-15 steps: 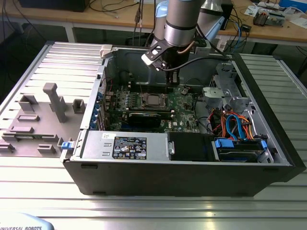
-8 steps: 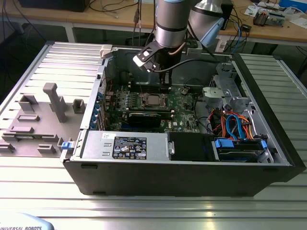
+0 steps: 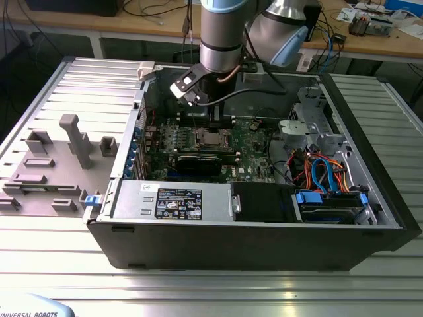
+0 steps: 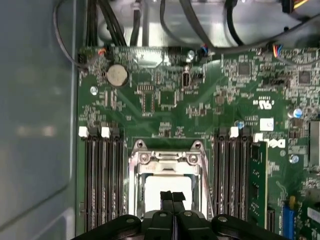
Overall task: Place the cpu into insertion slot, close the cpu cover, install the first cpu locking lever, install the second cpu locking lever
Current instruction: 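Close the cpu cover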
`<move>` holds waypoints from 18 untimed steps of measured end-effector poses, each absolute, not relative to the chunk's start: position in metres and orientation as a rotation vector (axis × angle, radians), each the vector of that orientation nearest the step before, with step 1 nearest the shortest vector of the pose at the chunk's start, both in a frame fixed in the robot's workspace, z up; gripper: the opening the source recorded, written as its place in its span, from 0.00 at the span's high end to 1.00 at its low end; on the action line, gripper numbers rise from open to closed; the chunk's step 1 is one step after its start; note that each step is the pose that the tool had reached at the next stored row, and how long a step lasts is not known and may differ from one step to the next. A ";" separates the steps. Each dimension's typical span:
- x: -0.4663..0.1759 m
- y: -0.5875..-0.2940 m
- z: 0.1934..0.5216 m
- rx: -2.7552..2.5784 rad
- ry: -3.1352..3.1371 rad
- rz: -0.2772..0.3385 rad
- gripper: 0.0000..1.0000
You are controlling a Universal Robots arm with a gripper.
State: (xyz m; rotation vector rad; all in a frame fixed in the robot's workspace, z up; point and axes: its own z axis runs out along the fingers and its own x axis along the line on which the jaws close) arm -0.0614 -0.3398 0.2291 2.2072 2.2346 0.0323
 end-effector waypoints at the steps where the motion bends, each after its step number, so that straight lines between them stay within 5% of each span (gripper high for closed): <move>1: -0.064 -0.340 0.227 2.207 2.235 0.032 0.89; 18: -0.087 -0.340 0.209 2.207 2.235 0.032 0.89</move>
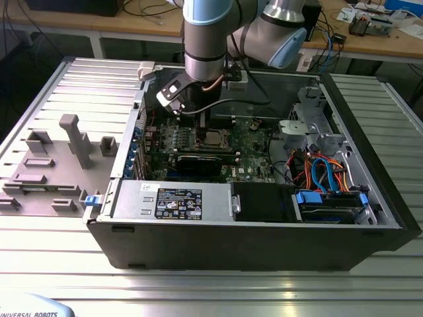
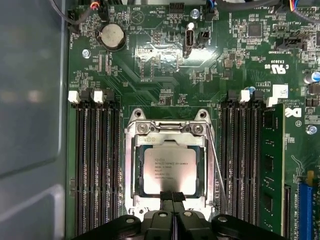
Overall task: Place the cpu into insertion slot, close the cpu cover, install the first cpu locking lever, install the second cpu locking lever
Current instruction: 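Close the cpu cover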
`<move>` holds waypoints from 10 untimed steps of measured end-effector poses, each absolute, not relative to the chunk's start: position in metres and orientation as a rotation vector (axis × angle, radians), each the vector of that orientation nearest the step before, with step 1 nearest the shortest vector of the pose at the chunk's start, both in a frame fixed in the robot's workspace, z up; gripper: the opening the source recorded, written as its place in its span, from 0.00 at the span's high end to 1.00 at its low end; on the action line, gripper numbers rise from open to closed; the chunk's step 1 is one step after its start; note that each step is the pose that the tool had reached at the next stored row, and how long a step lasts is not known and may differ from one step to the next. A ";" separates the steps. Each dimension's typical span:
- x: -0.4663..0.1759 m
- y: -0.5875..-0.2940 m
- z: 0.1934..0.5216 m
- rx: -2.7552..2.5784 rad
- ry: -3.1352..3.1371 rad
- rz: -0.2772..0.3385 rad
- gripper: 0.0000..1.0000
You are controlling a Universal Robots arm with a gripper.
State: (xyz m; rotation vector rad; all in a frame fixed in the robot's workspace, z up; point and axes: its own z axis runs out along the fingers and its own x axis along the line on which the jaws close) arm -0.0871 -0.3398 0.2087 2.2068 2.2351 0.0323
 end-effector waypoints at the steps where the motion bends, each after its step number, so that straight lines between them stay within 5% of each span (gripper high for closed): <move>1: -0.088 -0.340 0.207 2.207 2.235 0.032 0.89; 10: -0.088 -0.340 0.205 2.207 2.235 0.033 0.89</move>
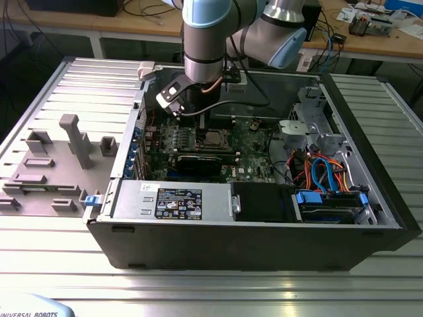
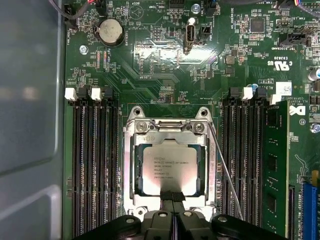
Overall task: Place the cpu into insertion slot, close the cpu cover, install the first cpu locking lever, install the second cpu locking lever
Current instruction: 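Close the cpu cover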
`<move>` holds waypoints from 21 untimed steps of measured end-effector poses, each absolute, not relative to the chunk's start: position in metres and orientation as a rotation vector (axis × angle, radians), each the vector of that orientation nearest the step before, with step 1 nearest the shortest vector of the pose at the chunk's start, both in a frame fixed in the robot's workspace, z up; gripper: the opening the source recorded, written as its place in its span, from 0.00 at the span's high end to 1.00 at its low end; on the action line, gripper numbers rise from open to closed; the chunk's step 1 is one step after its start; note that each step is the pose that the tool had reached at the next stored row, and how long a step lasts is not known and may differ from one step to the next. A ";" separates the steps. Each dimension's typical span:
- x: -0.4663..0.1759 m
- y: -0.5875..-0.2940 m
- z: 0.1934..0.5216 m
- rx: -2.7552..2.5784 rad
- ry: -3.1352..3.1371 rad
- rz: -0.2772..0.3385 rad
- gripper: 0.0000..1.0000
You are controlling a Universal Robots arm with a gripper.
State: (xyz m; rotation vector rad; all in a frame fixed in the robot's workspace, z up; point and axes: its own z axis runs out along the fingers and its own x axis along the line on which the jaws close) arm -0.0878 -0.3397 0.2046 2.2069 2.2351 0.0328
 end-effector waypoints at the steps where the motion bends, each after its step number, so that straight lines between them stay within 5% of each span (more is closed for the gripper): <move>1: -0.088 -0.340 0.206 2.207 2.235 0.034 0.89; 21: -0.088 -0.340 0.204 2.208 2.236 0.035 0.89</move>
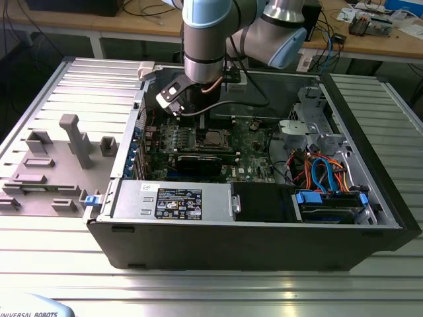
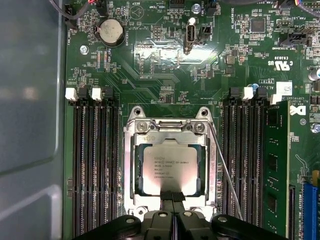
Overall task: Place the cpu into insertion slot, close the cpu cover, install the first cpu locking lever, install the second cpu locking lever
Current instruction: 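Close the cpu cover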
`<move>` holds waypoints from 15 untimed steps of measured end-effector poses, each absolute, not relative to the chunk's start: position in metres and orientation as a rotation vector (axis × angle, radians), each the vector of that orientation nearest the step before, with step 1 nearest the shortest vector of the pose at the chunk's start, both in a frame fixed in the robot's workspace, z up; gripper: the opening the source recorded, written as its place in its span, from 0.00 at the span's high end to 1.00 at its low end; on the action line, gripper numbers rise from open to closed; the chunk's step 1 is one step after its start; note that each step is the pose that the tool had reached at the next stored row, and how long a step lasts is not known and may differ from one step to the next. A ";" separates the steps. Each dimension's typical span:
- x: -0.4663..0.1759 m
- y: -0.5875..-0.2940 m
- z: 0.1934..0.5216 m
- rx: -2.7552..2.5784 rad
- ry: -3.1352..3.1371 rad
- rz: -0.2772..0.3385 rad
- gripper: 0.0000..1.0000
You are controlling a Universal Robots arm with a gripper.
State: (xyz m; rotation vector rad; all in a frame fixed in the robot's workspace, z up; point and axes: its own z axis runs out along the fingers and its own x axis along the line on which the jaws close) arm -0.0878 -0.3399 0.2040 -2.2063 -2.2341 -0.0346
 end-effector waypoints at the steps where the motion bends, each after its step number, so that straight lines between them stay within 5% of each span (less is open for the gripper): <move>1: -0.087 -0.340 0.204 -2.206 -2.234 -0.034 0.89; 15: -0.087 -0.340 0.214 -2.207 -2.234 -0.035 0.89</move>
